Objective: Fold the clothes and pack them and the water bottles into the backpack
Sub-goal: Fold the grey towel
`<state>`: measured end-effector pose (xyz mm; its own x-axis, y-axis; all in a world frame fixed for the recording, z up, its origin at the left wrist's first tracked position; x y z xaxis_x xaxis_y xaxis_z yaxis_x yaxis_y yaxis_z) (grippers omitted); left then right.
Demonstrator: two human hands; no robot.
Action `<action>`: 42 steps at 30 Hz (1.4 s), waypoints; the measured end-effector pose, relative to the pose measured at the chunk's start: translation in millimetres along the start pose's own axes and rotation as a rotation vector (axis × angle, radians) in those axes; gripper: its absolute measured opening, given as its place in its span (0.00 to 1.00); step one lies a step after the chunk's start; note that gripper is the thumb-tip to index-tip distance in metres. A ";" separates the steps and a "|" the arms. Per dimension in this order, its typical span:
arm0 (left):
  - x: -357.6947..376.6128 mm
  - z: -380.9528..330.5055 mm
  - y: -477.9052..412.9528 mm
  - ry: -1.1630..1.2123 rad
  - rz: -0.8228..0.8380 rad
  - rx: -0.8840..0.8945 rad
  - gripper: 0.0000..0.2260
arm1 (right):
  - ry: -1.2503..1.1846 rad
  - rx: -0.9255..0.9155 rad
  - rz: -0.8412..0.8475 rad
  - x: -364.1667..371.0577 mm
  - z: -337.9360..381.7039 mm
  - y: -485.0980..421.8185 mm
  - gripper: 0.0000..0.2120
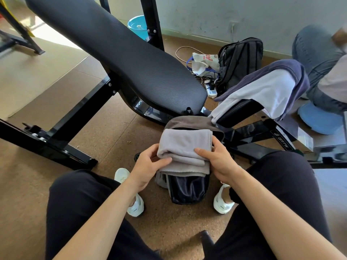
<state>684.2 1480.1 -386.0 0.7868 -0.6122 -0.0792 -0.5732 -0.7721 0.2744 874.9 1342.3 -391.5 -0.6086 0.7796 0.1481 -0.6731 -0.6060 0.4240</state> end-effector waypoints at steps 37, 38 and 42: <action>-10.2 -12.0 -1.6 0.322 0.097 -0.042 0.09 | -0.043 0.187 0.415 -1.2 22.7 16.3 0.28; -10.5 -12.8 -0.9 0.307 0.117 -0.019 0.09 | -0.018 0.211 0.414 -1.9 21.9 16.0 0.27; -5.8 -16.5 4.0 0.190 0.180 0.063 0.08 | 0.230 0.201 0.427 1.3 11.2 16.9 0.30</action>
<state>681.0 1483.4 -368.7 0.6962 -0.7023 0.1485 -0.7164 -0.6664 0.2069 867.4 1334.8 -374.1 -0.9031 0.4007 0.1547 -0.2642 -0.8023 0.5353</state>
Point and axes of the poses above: each hand's wrist, its own y-axis away from the middle knuckle, its own x-axis out of the palm, z = x × y, the point moved 2 cm from there along -y, towards the middle knuckle, and after that the axes turned 14 degrees about -z, right-handed, at the moved point
